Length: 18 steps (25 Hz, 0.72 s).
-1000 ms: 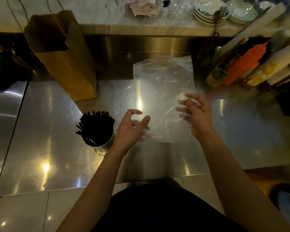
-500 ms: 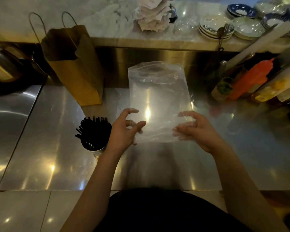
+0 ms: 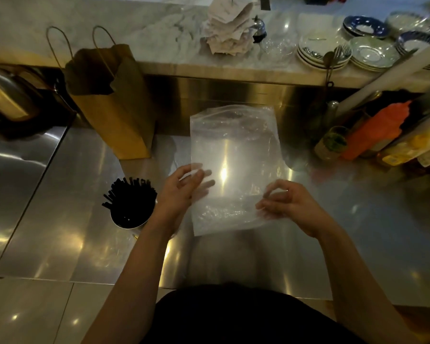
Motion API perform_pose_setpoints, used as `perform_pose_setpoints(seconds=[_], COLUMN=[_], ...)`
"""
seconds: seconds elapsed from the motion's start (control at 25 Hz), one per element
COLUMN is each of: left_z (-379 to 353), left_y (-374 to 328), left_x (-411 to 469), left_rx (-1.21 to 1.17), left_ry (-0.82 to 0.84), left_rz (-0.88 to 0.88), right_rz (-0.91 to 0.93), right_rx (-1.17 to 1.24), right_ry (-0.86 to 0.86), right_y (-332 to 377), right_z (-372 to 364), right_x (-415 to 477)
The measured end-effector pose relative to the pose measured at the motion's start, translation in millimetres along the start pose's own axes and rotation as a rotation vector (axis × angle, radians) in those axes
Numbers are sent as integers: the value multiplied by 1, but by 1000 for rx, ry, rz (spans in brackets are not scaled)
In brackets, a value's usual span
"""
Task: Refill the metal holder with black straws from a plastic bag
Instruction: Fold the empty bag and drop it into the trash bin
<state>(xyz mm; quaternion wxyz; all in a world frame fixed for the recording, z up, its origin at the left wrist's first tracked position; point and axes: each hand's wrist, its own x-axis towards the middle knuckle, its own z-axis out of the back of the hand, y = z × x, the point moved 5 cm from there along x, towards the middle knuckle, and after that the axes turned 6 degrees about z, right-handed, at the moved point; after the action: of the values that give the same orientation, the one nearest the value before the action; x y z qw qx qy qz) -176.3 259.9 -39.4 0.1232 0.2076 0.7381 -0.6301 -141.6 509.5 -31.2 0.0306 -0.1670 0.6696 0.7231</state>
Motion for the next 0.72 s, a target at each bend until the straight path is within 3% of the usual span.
perform_pose_setpoints(seconds=[0.16, 0.32, 0.52, 0.72], left_z=[-10, -12, -12, -5], left_y=[-1, 1, 5, -25], left_x=[3, -1, -8, -7], left_rx=[-28, 118, 224, 110], left_ry=[-86, -54, 57, -48], left_rz=[-41, -73, -48, -136], right_rz=[-39, 35, 179, 218], right_rx=[-71, 195, 157, 99], right_ry=[68, -328, -479, -430], right_y=[-3, 17, 49, 51], right_z=[7, 24, 18, 4], right_x=[4, 16, 29, 22])
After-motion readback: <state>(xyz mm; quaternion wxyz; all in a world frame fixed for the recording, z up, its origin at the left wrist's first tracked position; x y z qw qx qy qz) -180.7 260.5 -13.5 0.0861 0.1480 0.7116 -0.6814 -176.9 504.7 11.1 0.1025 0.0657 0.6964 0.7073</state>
